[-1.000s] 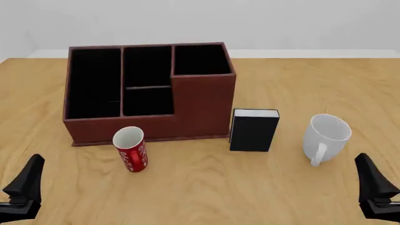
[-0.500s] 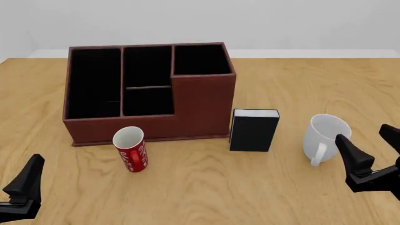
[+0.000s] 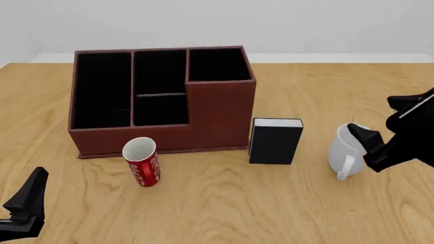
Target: Pick up the book and place it in the right compartment of the caddy.
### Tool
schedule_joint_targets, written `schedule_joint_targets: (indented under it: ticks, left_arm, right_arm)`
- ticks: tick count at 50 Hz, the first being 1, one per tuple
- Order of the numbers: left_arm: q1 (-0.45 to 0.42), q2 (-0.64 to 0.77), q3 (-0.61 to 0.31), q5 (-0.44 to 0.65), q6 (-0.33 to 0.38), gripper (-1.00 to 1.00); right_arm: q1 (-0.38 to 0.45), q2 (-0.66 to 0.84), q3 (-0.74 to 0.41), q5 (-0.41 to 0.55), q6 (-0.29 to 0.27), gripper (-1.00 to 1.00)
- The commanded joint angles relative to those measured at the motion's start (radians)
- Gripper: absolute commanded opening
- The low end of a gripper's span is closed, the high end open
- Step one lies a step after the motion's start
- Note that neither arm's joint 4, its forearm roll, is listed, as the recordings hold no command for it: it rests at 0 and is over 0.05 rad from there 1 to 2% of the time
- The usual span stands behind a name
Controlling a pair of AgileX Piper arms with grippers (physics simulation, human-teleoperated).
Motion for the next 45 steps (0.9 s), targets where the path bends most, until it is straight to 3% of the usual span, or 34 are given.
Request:
schedule_joint_targets:
  ticks: [1, 2, 4, 6, 7, 13, 17, 18, 22, 24, 26, 27, 29, 35, 38, 40, 45]
  left_arm:
    - [0.000, 0.000, 0.000, 0.000, 0.000, 1.00]
    - [0.000, 0.000, 0.000, 0.000, 0.000, 1.00]
    - [0.000, 0.000, 0.000, 0.000, 0.000, 1.00]
    - [0.000, 0.000, 0.000, 0.000, 0.000, 1.00]
    - [0.000, 0.000, 0.000, 0.000, 0.000, 1.00]
    - [0.000, 0.000, 0.000, 0.000, 0.000, 1.00]
    - [0.000, 0.000, 0.000, 0.000, 0.000, 1.00]
    - [0.000, 0.000, 0.000, 0.000, 0.000, 1.00]
    - [0.000, 0.000, 0.000, 0.000, 0.000, 1.00]
    - [0.000, 0.000, 0.000, 0.000, 0.000, 1.00]
    - [0.000, 0.000, 0.000, 0.000, 0.000, 1.00]
    - [0.000, 0.000, 0.000, 0.000, 0.000, 1.00]
    - [0.000, 0.000, 0.000, 0.000, 0.000, 1.00]
    - [0.000, 0.000, 0.000, 0.000, 0.000, 1.00]
    - [0.000, 0.000, 0.000, 0.000, 0.000, 1.00]
    - [0.000, 0.000, 0.000, 0.000, 0.000, 1.00]
    - [0.000, 0.000, 0.000, 0.000, 0.000, 1.00]
  right_arm:
    - [0.018, 0.136, -0.192, 0.161, -0.154, 1.00]
    - [0.027, 0.149, -0.212, 0.179, -0.157, 1.00]
    - [0.078, 0.181, -0.309, 0.250, -0.071, 1.00]
    - [0.057, 0.199, -0.322, 0.249, -0.136, 1.00]
    - [0.071, 0.216, -0.366, 0.275, -0.108, 1.00]
    - [0.116, 0.279, -0.488, 0.381, -0.150, 1.00]
    - [0.154, 0.321, -0.551, 0.454, -0.137, 1.00]
    - [0.140, 0.322, -0.543, 0.446, -0.169, 1.00]
    - [0.139, 0.364, -0.606, 0.490, -0.173, 1.00]
    - [0.128, 0.376, -0.606, 0.504, -0.210, 1.00]
    - [0.142, 0.391, -0.639, 0.526, -0.185, 1.00]
    - [0.141, 0.400, -0.629, 0.541, -0.216, 1.00]
    - [0.147, 0.421, -0.661, 0.561, -0.198, 1.00]
    - [0.164, 0.472, -0.707, 0.621, -0.218, 1.00]
    - [0.184, 0.507, -0.763, 0.654, -0.176, 1.00]
    - [0.176, 0.513, -0.756, 0.649, -0.208, 1.00]
    - [0.184, 0.551, -0.814, 0.685, -0.213, 1.00]
